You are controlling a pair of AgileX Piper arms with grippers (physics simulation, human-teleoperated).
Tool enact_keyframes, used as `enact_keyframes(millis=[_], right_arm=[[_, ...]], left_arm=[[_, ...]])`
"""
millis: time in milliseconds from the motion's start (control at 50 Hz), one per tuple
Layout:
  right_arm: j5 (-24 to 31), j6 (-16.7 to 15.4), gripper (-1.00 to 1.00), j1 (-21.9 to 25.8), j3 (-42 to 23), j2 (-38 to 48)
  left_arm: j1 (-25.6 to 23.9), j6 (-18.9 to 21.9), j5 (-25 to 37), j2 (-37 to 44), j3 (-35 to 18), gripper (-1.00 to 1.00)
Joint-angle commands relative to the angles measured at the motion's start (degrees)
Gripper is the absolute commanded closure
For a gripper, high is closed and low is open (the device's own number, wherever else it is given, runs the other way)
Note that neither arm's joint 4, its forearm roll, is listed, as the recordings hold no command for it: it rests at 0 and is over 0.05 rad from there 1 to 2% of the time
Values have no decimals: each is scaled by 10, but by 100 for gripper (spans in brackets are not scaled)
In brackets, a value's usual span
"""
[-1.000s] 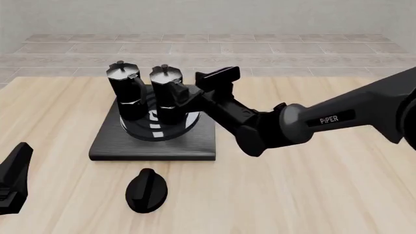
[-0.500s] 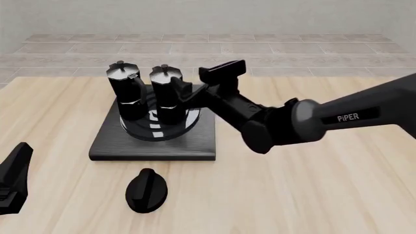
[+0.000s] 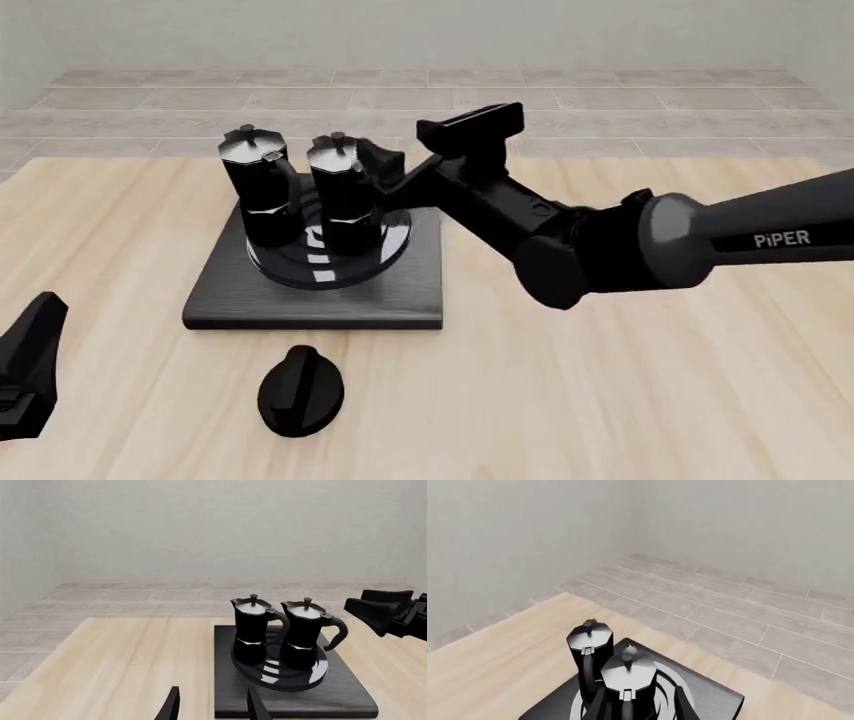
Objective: Put both moka pots on the stove.
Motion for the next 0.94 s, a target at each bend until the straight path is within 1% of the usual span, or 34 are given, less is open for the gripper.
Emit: enact_keyframes(millis=[20, 100, 120, 260, 360, 400, 500, 700, 840, 940], right_arm=[[14, -5, -100, -1, 9, -35], [18, -6, -100, 0, 13, -49], [18, -10, -100, 1, 15, -51], [31, -9, -100, 1, 18, -73], [43, -13, -100, -4, 16, -83], [39, -15, -100, -1, 20, -87], [54, -9, -100, -8, 23, -115], [68, -25, -100, -6, 28, -140], [87, -31, -100, -9, 18, -146], [98, -40, -100, -3, 14, -152]], left_arm=[[0, 0, 0, 0, 0, -100], [0, 0, 0, 0, 0, -100], [0, 0, 0, 0, 0, -100], [0, 0, 0, 0, 0, -100], [0, 0, 0, 0, 0, -100], [0, 0, 0, 0, 0, -100], [0, 0, 0, 0, 0, -100], [0, 0, 0, 0, 0, -100], [0, 0, 0, 0, 0, -100], [0, 0, 0, 0, 0, -100]])
